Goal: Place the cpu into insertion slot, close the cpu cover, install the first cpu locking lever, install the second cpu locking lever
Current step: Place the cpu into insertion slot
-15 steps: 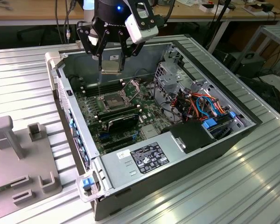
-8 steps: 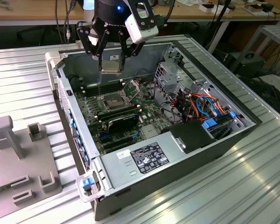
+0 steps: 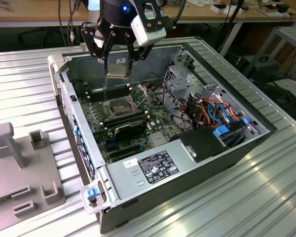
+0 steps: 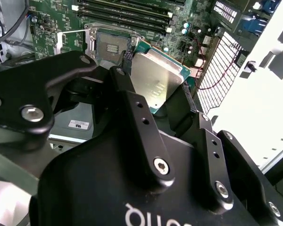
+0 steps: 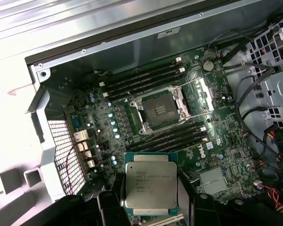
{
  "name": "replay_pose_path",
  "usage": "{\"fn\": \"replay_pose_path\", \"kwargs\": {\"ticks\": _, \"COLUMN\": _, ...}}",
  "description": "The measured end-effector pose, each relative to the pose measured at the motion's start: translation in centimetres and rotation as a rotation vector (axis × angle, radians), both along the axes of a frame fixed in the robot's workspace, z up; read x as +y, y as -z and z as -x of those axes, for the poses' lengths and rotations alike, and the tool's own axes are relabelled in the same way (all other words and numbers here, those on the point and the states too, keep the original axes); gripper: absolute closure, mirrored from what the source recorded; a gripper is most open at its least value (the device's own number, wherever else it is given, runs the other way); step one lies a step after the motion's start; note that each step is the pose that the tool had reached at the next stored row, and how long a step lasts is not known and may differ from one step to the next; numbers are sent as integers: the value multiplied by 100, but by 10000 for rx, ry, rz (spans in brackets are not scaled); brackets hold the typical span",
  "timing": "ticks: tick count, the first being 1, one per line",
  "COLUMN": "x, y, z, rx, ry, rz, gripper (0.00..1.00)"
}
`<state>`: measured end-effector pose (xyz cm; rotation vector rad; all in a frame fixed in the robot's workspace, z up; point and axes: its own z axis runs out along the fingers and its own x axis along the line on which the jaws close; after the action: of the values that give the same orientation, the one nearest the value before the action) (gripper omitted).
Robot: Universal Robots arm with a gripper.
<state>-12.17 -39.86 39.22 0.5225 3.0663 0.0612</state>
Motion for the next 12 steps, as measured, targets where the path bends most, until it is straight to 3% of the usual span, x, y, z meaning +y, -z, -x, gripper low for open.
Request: {"fn": "replay_pose_path", "kwargs": {"ticks": 12, "x": 0, "y": 3, "z": 0, "rx": 0, "ry": 754, "rz": 0, "gripper": 46}}
